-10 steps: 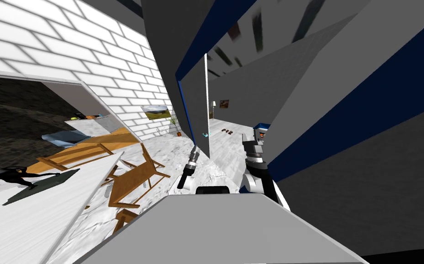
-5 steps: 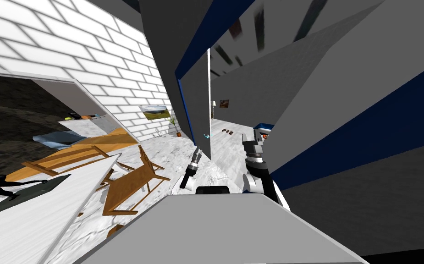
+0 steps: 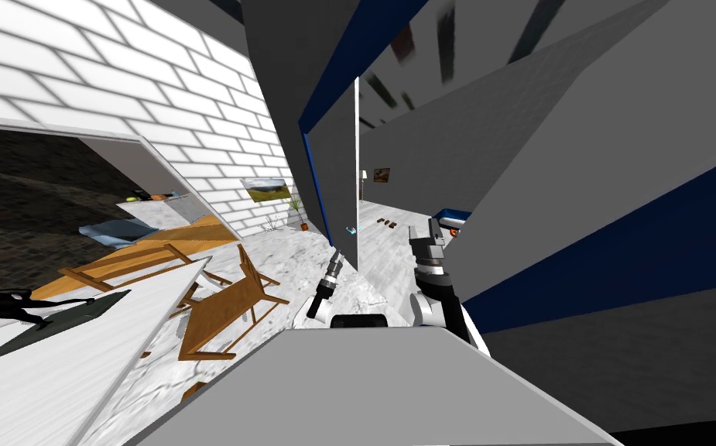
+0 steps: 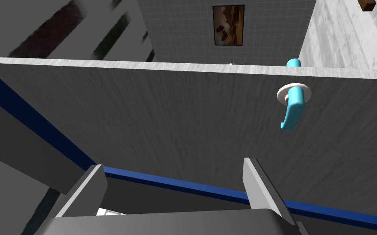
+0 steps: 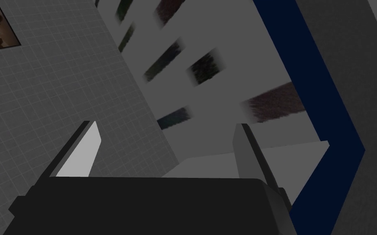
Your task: Push the door open
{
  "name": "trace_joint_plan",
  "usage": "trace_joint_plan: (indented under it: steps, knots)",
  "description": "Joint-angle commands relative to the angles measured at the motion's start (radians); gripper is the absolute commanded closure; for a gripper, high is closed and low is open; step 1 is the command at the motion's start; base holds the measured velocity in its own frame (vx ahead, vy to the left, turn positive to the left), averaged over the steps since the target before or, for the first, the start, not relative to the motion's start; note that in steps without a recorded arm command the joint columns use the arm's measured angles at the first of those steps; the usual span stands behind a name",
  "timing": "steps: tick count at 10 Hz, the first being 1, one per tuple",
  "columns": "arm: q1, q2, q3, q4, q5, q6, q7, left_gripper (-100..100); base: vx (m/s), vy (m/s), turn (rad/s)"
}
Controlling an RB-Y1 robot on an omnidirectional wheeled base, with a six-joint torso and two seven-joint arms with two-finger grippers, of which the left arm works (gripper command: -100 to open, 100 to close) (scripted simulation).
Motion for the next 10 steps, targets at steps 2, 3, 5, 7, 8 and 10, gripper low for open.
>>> trace_joint_plan:
  steps: [2,3,5,7,8,10]
  knots:
    - [-0.001,0.0,0.0,0.001,0.0,0.0,0.001,-100,-0.005,-0.004,-0.017]
    - [-0.001,0.0,0.0,0.001,0.0,0.0,0.001,-100,0.0,0.0,0.0]
    - [-0.001,0.0,0.0,0.001,0.0,0.0,0.001,-100,0.0,0.0,0.0]
    - [-0.001,0.0,0.0,0.001,0.0,0.0,0.001,-100,0.002,0.002,0.008]
    - [-0.003,0.001,-0.008,0.023,-0.003,-0.006,0.0,-100,0.061,0.01,0.043]
    - [-0.004,0.002,-0.011,0.029,-0.004,-0.008,0.0,-100,0.066,0.005,0.02]
